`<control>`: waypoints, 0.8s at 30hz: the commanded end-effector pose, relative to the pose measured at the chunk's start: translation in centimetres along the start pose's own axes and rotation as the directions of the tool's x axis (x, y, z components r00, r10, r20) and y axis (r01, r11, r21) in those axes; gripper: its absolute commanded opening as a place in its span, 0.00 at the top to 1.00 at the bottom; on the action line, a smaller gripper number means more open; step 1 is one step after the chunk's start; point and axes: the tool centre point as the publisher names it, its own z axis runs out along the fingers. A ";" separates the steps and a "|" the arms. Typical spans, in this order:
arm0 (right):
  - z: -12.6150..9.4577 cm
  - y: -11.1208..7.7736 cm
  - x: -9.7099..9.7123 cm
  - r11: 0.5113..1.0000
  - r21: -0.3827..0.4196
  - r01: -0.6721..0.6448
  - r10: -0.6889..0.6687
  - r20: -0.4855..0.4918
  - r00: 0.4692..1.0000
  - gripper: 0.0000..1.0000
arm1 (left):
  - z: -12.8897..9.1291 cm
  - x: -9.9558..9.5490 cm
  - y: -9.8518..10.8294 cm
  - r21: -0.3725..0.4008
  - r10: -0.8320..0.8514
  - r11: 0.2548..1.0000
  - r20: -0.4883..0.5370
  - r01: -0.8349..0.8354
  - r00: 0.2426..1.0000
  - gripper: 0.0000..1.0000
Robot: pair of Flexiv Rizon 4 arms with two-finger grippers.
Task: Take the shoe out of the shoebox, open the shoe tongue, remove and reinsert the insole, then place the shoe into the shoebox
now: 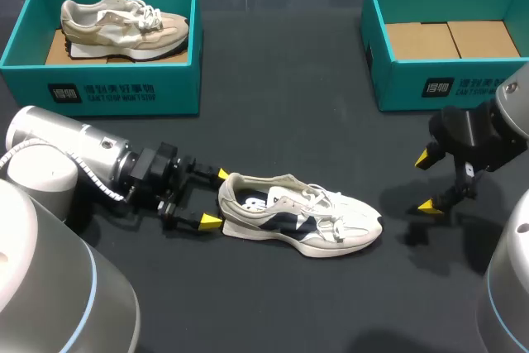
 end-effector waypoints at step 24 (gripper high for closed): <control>0.0 0.0 0.1 1.000 0.003 -0.001 0.001 0.002 1.000 0.00 | 2.9 0.5 -0.5 0.012 0.015 1.000 -0.012 -0.015 1.000 0.00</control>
